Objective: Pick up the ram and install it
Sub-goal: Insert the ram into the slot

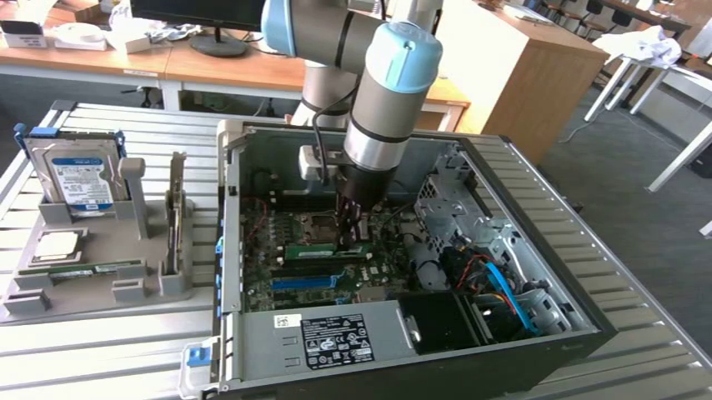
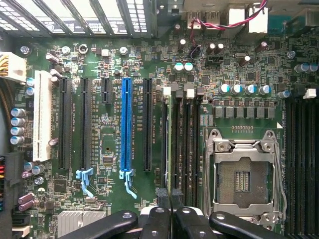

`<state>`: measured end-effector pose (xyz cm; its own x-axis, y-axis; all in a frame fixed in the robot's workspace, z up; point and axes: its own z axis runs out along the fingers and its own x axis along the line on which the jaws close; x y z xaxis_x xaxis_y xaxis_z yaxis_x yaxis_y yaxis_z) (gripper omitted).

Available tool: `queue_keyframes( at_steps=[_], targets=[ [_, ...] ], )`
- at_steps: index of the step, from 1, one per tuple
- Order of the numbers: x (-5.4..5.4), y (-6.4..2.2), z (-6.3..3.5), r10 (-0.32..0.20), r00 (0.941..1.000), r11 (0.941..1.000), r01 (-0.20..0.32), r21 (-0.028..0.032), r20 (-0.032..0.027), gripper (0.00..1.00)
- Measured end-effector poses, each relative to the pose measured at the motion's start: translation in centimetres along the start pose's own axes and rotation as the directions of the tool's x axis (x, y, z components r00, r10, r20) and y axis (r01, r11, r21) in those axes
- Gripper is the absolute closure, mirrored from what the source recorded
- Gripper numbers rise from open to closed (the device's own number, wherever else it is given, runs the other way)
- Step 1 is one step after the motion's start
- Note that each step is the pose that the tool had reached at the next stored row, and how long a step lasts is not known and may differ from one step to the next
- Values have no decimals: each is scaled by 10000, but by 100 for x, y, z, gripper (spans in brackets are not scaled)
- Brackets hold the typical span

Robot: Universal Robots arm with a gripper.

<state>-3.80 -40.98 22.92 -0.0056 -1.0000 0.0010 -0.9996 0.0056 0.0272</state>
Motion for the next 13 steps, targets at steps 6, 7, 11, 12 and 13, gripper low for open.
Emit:
queue_keyframes(
  at_steps=[6,7,11,12,13],
  targets=[
    [6,0,4,0,10000,10000,0,0,0,88],
    [7,0,4,0,10000,10000,0,0,-1,88],
    [9,-1,5,-43,10000,10000,43,0,-1,88],
    [9,-1,4,-78,10000,10000,78,0,-3,88],
    [9,-1,4,-114,9999,9999,114,0,-3,88]
  ],
)
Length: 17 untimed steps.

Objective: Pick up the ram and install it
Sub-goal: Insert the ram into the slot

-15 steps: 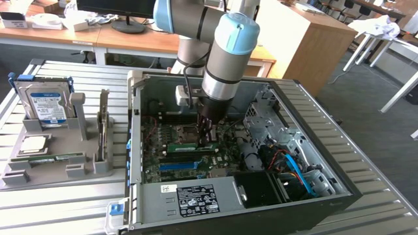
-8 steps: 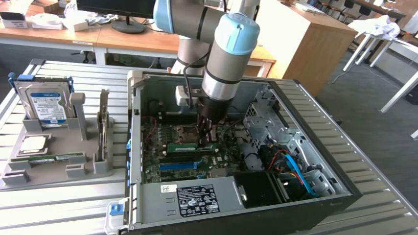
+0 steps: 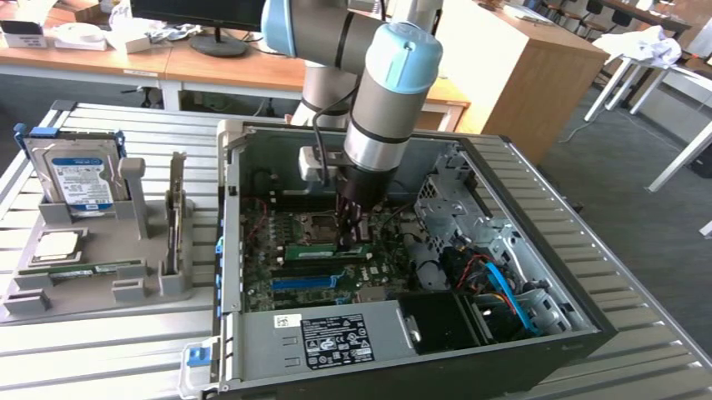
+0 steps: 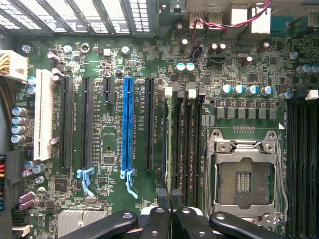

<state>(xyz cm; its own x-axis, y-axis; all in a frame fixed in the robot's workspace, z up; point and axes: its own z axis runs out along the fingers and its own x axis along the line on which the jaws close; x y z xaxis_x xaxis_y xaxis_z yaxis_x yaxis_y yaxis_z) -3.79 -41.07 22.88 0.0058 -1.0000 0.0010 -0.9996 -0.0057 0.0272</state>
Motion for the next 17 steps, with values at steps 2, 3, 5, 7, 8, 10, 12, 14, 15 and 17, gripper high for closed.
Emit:
queue_keyframes(
  at_steps=[2,3,5,7,8,10,12,14,15,17],
  targets=[
    [0,0,0,-63,10000,10000,63,-1,-3,88],
    [0,0,0,-92,10000,10000,92,-1,-3,88],
    [0,0,0,-103,9999,9999,103,0,-4,88],
    [0,0,2,-104,9999,9999,104,-1,-4,88],
    [0,-1,6,-104,9999,9999,104,0,-3,88],
    [0,-1,12,-104,9999,9999,104,0,-3,88],
    [0,-1,18,-105,9999,9999,105,0,-3,88],
    [0,-1,23,-105,9999,9999,105,-1,-4,88],
    [0,-1,25,-105,9999,9999,105,-1,-5,88],
    [-1,-2,34,-105,9999,9999,105,1,-1,88]
  ],
)
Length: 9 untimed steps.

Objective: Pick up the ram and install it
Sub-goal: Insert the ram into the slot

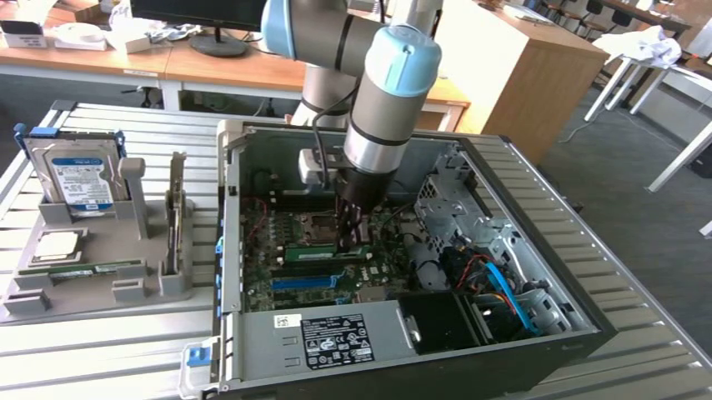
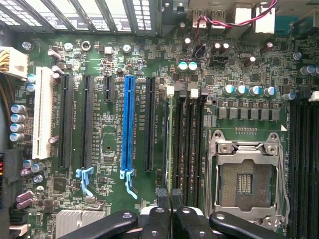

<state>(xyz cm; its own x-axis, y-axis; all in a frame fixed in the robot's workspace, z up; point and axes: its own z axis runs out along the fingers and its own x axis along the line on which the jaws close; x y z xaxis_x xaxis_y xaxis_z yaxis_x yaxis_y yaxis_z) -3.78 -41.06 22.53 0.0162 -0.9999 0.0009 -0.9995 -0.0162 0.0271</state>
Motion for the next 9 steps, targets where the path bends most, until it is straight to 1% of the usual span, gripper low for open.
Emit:
queue_keyframes(
  at_steps=[9],
  targets=[
    [0,0,10,-1,10000,10000,1,-1,0,87]
  ],
)
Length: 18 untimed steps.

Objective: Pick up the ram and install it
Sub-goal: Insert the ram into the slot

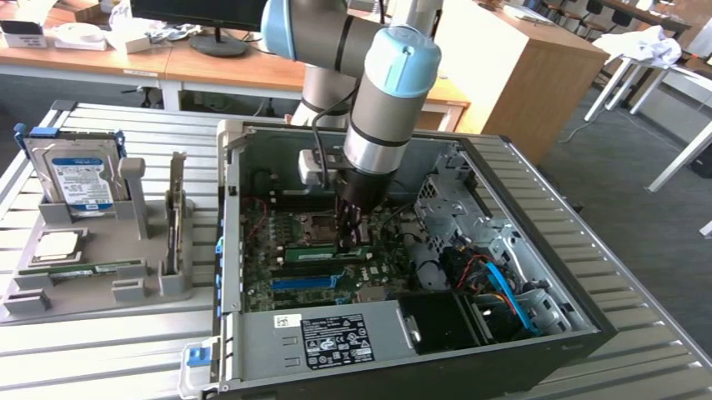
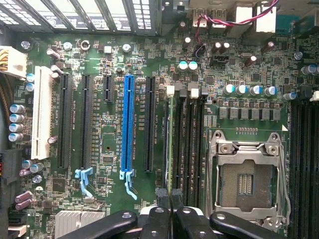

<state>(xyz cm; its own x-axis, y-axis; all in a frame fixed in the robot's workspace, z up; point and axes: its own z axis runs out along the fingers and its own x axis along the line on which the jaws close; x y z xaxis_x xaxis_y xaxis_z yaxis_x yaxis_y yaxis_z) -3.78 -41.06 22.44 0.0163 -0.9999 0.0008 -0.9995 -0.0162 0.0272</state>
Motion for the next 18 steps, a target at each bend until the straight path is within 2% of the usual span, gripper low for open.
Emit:
queue_keyframes(
  at_steps=[1,2,3,8,12,18],
  targets=[
    [0,0,0,0,10000,10000,0,1,-1,81],
    [0,0,0,0,10000,10000,0,0,-2,81],
    [0,0,0,0,10000,10000,0,1,-2,75],
    [0,1,-22,1,10000,10000,-1,2,0,75],
    [1,4,-162,1,10000,10000,-1,1,-2,75],
    [1,11,-432,1,10000,10000,-1,0,-3,75]
  ],
)
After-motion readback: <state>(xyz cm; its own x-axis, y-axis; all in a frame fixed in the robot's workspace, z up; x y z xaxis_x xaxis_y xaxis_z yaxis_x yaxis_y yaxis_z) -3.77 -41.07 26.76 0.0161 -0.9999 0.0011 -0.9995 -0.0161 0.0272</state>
